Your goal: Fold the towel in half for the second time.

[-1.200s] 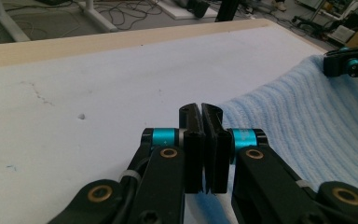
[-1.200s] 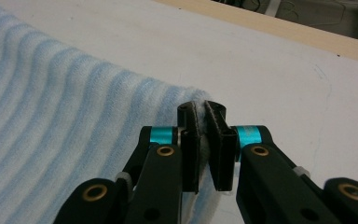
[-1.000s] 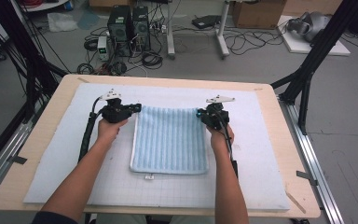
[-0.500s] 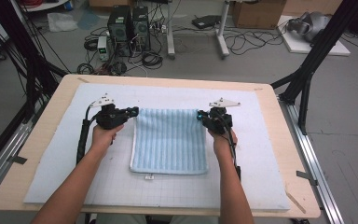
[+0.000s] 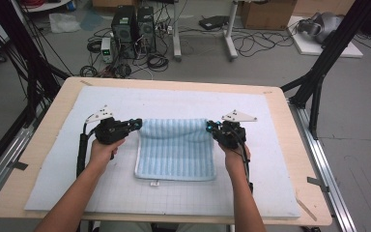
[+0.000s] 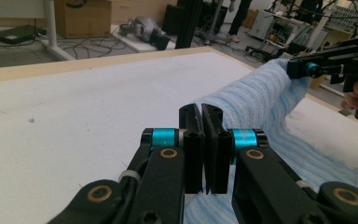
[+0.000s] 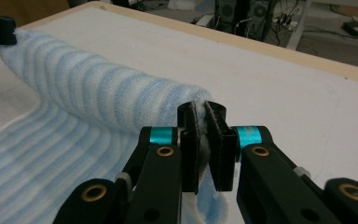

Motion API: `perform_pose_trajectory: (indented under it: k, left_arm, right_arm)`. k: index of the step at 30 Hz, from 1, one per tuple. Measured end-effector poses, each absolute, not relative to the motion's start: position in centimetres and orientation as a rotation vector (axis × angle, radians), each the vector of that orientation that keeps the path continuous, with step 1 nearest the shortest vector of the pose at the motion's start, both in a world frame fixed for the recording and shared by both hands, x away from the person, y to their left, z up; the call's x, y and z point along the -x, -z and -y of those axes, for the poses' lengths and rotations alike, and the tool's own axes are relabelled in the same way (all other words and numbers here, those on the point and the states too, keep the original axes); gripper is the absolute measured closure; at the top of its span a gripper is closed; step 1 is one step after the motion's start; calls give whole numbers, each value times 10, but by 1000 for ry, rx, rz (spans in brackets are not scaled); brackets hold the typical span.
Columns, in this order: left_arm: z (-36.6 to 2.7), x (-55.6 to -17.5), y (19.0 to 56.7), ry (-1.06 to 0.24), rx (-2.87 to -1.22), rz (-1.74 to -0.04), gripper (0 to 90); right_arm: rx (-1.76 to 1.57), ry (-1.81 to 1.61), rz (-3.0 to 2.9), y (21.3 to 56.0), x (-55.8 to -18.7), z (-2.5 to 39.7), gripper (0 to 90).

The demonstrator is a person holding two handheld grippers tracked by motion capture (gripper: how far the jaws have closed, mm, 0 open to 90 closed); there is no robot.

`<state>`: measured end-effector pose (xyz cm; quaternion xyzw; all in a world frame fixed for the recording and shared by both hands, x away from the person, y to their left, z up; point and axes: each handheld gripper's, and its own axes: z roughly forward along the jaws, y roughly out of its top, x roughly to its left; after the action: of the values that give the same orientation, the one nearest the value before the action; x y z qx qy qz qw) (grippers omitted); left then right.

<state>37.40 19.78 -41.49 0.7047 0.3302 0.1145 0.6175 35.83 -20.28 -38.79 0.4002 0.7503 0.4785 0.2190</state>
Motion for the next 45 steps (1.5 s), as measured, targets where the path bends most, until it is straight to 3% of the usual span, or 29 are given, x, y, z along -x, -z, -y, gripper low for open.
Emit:
perform_pose_trajectory:
  k: [45]
  left_arm:
    - [-205,-290,449,-165,-1710,-674,862]
  right_arm:
    - [-1017,-1442,-2158,442,-265,225,828]
